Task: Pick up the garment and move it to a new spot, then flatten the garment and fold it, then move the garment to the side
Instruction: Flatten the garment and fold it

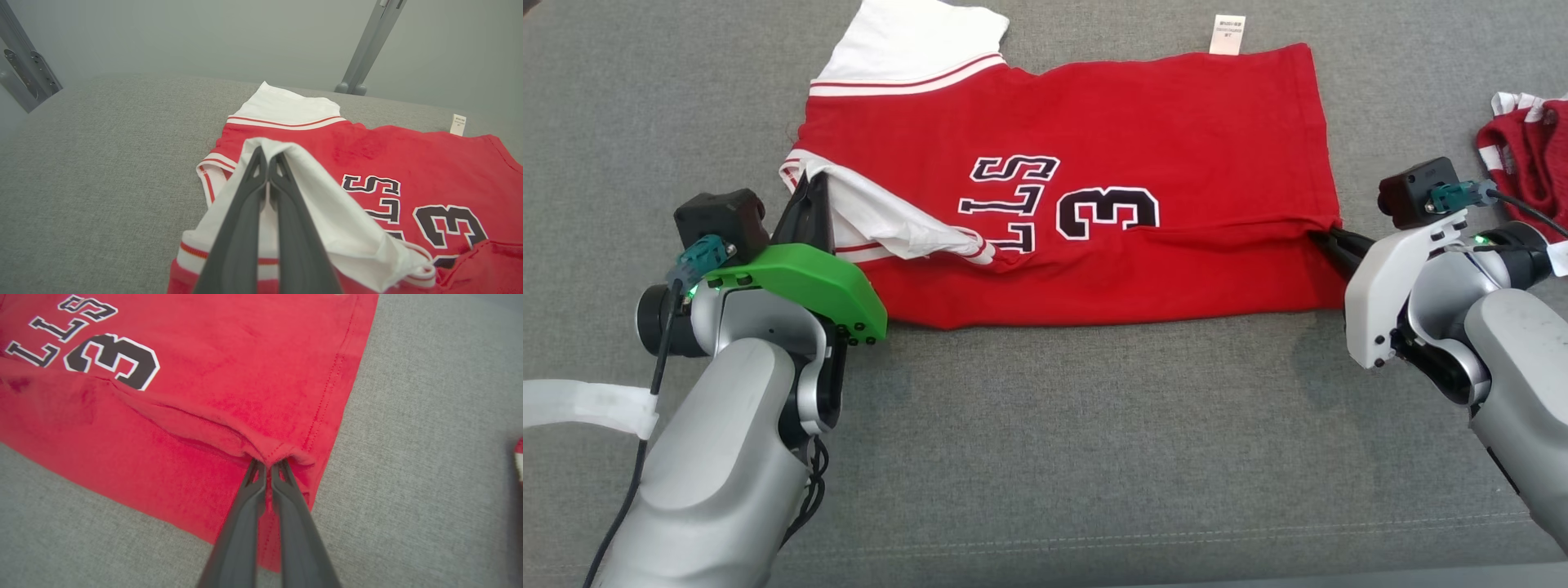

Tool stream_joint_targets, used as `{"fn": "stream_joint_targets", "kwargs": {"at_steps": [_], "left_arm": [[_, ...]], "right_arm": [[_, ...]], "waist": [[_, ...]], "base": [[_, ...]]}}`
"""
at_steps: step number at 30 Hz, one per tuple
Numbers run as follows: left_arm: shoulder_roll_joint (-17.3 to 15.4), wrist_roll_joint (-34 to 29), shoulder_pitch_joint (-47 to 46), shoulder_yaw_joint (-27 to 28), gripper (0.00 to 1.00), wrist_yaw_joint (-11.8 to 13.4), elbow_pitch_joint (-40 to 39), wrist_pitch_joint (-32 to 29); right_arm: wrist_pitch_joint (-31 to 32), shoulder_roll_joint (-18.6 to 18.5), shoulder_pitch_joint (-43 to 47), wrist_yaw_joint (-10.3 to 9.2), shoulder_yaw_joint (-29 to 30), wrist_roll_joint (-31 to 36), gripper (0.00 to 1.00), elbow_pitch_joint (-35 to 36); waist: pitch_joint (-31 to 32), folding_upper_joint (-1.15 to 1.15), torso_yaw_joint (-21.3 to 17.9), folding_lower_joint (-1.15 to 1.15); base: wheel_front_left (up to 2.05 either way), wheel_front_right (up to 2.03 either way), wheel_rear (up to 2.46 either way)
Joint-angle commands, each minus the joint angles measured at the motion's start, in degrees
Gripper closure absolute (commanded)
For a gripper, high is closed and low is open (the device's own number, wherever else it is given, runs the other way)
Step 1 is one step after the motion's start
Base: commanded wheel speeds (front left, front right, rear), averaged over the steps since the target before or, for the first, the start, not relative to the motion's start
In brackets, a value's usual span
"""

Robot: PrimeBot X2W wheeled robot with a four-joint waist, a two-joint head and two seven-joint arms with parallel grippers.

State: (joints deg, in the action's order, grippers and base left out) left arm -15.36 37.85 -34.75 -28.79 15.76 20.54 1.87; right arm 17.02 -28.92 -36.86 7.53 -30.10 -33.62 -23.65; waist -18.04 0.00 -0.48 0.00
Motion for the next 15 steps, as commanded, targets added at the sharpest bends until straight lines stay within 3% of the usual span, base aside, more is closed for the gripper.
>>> {"fn": "stream_joint_targets", "kwargs": {"at_steps": [1,15], "left_arm": [[-0.1,0.1,-1.1,0.2,1.00,-0.3,0.4,0.6],[1.1,-2.0,-7.1,-2.6,1.00,-2.6,8.4,0.5]], "right_arm": [[-0.4,0.1,-0.6,-0.09,-0.3,0.4,1.00,-0.4],[-2.8,0.4,-2.3,-0.09,-1.7,-0.1,1.00,-5.2]], "waist": [[-0.1,0.00,0.0,0.00],[-0.9,0.00,0.0,0.00]], "base": [[0.00,0.00,0.00],[0.00,0.00,0.00]]}}
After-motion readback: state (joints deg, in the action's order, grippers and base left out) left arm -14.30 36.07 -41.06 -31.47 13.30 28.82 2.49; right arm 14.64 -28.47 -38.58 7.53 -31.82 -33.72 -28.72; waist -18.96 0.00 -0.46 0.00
